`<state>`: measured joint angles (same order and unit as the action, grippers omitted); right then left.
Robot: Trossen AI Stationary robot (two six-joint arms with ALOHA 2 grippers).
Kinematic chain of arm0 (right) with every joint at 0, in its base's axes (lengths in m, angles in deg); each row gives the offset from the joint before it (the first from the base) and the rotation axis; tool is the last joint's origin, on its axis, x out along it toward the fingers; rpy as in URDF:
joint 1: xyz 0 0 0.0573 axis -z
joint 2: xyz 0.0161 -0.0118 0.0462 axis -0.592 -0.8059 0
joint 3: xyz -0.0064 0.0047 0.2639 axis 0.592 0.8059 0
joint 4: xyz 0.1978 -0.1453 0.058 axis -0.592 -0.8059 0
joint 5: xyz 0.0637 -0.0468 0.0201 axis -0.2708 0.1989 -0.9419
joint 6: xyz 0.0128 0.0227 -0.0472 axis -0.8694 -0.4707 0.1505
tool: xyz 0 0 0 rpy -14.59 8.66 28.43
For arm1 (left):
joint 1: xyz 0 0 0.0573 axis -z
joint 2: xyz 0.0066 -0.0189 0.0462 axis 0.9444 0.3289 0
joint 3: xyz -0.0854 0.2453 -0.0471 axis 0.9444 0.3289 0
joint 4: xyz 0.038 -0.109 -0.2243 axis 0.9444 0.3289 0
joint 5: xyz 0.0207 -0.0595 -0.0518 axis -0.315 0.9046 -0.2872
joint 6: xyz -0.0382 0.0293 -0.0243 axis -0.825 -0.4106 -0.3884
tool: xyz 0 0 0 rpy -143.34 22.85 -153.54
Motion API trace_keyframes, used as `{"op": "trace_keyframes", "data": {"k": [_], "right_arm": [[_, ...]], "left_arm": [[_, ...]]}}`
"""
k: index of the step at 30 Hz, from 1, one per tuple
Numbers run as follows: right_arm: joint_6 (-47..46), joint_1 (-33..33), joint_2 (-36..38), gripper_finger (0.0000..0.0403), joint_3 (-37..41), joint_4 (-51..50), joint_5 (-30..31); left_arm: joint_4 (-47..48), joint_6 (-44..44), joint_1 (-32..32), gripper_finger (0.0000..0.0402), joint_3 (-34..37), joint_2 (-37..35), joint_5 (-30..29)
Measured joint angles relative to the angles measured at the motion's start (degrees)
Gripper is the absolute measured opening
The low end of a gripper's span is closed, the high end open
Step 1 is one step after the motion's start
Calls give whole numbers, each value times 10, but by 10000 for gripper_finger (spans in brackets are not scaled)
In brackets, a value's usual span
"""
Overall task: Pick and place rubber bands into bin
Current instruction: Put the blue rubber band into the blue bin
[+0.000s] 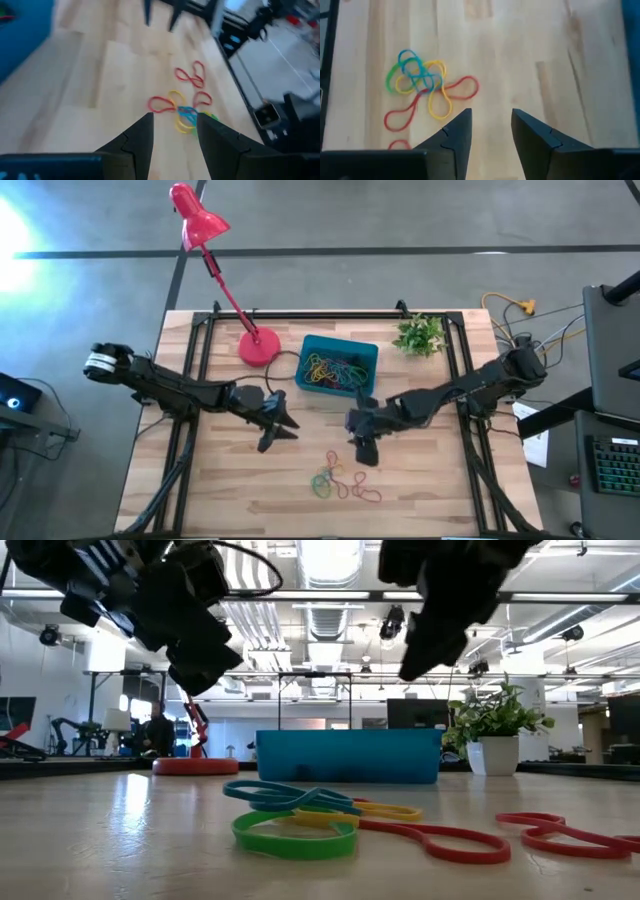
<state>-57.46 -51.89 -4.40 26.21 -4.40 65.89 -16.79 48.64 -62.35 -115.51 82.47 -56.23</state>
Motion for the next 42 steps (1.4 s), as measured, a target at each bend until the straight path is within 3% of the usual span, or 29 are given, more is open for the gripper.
{"op": "trace_keyframes", "data": {"k": [7,13,16,20,22,27,34,42], "right_arm": [[-45,-82,0,114,8,-2,20],[-97,-143,0,101,33,-3,51],[-123,-170,0,95,49,-3,55],[-153,-206,0,87,64,-2,74],[-165,-222,0,83,70,-2,84],[-201,-253,0,74,83,-2,116],[-214,-278,0,68,88,-1,155],[-214,-280,0,68,93,-2,161]], "left_arm": [[-91,19,61,134,-33,104,-2],[-94,-8,99,134,-126,228,-8],[-38,-13,111,134,-190,277,-34],[110,-8,115,134,-280,322,-72],[171,-5,115,134,-312,337,-79],[201,-21,115,134,-356,363,-85],[206,-69,117,134,-356,373,-72],[206,-83,118,134,-348,374,-89]]}}
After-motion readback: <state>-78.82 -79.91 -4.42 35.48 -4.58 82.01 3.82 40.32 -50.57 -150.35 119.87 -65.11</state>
